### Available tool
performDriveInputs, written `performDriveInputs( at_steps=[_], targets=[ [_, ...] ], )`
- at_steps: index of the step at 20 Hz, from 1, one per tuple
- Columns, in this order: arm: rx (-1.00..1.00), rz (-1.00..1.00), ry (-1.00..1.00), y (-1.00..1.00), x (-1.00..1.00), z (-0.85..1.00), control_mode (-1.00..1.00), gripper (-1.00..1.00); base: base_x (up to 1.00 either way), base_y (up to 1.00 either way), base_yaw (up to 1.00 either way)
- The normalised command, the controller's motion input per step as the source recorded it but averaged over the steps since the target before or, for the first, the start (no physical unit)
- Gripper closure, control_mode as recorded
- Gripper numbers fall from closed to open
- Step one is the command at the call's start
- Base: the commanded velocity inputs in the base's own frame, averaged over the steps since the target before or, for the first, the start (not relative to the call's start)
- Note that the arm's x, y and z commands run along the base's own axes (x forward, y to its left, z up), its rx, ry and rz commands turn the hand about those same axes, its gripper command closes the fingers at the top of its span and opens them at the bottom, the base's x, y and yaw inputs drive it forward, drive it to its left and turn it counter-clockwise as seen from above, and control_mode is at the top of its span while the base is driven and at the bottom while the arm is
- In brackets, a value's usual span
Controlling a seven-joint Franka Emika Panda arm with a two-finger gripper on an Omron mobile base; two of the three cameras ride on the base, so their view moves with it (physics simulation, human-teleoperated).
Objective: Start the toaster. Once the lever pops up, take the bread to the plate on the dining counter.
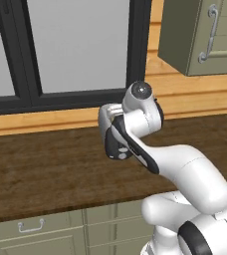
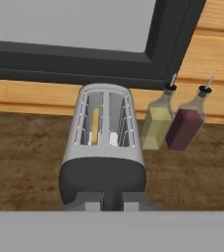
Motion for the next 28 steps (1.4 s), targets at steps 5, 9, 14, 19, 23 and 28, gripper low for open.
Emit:
performDriveInputs(
  at_steps=[5,9,14,19,23,28],
  targets=[
    [0.00,0.01,-0.04,-0.01,0.01,0.06,-1.00,-1.00,0.00,0.00,0.00],
    [0.00,0.00,0.00,0.00,0.00,0.00,-1.00,-1.00,0.00,0.00,0.00],
    [0.00,0.00,0.00,0.00,0.00,0.00,-1.00,-1.00,0.00,0.00,0.00],
    [0.00,0.00,0.00,0.00,0.00,0.00,-1.00,-1.00,0.00,0.00,0.00],
    [0.00,0.00,0.00,0.00,0.00,0.00,-1.00,-1.00,0.00,0.00,0.00],
    [0.00,0.00,0.00,0.00,0.00,0.00,-1.00,-1.00,0.00,0.00,0.00]
  ],
)
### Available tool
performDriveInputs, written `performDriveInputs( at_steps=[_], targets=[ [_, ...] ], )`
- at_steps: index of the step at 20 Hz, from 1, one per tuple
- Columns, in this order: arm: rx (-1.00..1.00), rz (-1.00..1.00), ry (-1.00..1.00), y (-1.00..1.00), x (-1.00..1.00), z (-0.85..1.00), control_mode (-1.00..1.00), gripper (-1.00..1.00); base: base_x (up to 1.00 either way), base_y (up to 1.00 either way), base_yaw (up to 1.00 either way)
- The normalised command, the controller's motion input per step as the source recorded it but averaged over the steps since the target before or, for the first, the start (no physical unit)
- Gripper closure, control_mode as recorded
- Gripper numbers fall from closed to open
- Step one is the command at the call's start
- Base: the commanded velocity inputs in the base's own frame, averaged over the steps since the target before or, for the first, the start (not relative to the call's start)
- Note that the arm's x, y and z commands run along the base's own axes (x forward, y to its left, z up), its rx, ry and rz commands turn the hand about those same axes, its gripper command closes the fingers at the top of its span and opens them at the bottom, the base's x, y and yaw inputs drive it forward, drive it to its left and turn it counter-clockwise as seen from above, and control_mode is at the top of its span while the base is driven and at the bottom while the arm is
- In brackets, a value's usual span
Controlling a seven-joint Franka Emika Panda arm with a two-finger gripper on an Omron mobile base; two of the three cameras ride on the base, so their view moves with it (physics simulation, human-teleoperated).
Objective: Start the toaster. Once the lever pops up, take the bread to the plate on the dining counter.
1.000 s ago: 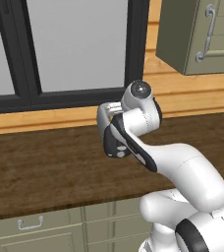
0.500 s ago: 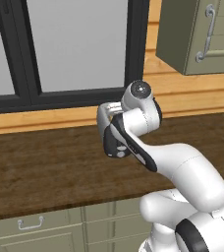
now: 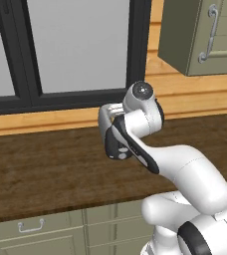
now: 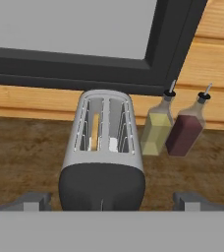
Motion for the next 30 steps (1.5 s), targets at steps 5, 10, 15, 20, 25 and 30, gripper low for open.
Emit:
performDriveInputs(
  at_steps=[5,10,15,20,25,30],
  targets=[
    [0.00,0.00,0.00,0.00,0.00,0.00,-1.00,-1.00,0.00,0.00,0.00],
    [0.00,0.00,0.00,0.00,0.00,0.00,-1.00,-1.00,0.00,0.00,0.00],
    [0.00,0.00,0.00,0.00,0.00,0.00,-1.00,-1.00,0.00,0.00,0.00],
    [0.00,0.00,0.00,0.00,0.00,0.00,-1.00,-1.00,0.00,0.00,0.00],
    [0.00,0.00,0.00,0.00,0.00,0.00,-1.00,-1.00,0.00,0.00,0.00],
    [0.00,0.00,0.00,0.00,0.00,0.00,-1.00,-1.00,0.00,0.00,0.00]
  ],
)
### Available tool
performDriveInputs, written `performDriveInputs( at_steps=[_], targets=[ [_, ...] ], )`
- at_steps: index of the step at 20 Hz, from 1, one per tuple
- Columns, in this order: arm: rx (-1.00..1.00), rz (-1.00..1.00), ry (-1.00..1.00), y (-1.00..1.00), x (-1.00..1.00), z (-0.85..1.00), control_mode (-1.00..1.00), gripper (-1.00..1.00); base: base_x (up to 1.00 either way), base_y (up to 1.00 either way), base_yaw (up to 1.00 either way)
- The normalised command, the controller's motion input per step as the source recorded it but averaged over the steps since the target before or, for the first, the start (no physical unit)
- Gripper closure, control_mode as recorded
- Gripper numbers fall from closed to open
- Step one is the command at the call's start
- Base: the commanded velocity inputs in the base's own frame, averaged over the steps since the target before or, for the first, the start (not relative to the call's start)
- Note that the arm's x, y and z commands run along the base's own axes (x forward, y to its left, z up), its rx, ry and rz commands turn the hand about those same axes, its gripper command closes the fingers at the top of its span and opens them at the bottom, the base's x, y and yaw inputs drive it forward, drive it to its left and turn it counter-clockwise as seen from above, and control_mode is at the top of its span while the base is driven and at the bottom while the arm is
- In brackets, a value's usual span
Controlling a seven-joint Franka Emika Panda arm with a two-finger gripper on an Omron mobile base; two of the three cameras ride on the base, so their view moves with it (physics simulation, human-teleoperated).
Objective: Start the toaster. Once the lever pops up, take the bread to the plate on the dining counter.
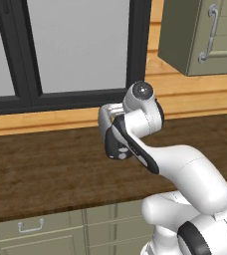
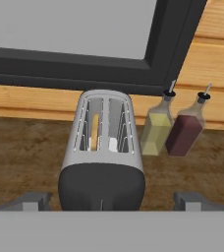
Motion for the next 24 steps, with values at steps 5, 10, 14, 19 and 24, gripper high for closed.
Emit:
performDriveInputs(
  at_steps=[5,10,14,19,24],
  targets=[
    [0.00,0.00,0.00,0.00,0.00,0.00,-1.00,-1.00,0.00,0.00,0.00],
    [0.00,0.00,0.00,0.00,0.00,0.00,-1.00,-1.00,0.00,0.00,0.00],
    [0.00,0.00,0.00,0.00,0.00,0.00,-1.00,-1.00,0.00,0.00,0.00],
    [0.00,0.00,0.00,0.00,0.00,0.00,-1.00,-1.00,0.00,0.00,0.00],
    [0.00,0.00,0.00,0.00,0.00,0.00,-1.00,-1.00,0.00,0.00,0.00]
  ],
)
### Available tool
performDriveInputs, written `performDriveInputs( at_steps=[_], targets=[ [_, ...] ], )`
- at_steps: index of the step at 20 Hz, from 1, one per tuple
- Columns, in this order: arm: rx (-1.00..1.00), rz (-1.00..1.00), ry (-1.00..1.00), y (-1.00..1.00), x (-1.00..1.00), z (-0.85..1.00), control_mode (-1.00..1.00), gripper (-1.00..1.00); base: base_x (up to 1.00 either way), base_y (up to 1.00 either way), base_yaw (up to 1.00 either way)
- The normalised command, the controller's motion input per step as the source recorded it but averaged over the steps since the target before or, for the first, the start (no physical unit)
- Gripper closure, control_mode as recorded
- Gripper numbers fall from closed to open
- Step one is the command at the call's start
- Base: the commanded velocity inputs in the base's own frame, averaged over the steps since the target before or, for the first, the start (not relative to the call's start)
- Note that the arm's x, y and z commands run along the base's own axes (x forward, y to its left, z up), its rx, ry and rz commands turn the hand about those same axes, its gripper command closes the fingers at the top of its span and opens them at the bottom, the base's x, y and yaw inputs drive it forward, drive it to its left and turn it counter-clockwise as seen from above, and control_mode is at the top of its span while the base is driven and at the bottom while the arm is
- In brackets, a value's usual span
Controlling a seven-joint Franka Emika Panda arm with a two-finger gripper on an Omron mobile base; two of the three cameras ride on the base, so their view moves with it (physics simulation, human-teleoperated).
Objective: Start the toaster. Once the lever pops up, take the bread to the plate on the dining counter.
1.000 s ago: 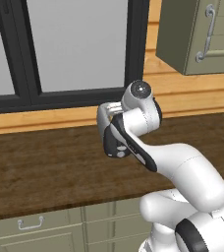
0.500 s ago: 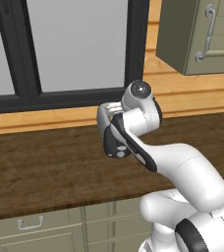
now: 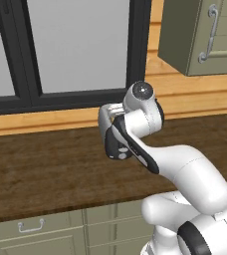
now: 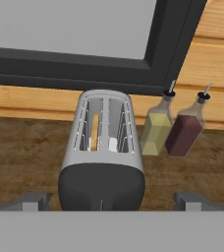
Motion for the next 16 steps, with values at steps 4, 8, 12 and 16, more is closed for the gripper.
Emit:
performDriveInputs(
  at_steps=[4,8,12,16],
  targets=[
    [0.00,0.00,0.00,0.00,0.00,0.00,-1.00,-1.00,0.00,0.00,0.00],
    [0.00,0.00,0.00,0.00,0.00,0.00,-1.00,-1.00,0.00,0.00,0.00],
    [0.00,0.00,0.00,0.00,0.00,0.00,-1.00,-1.00,0.00,0.00,0.00],
    [0.00,0.00,0.00,0.00,0.00,0.00,-1.00,-1.00,0.00,0.00,0.00]
  ],
)
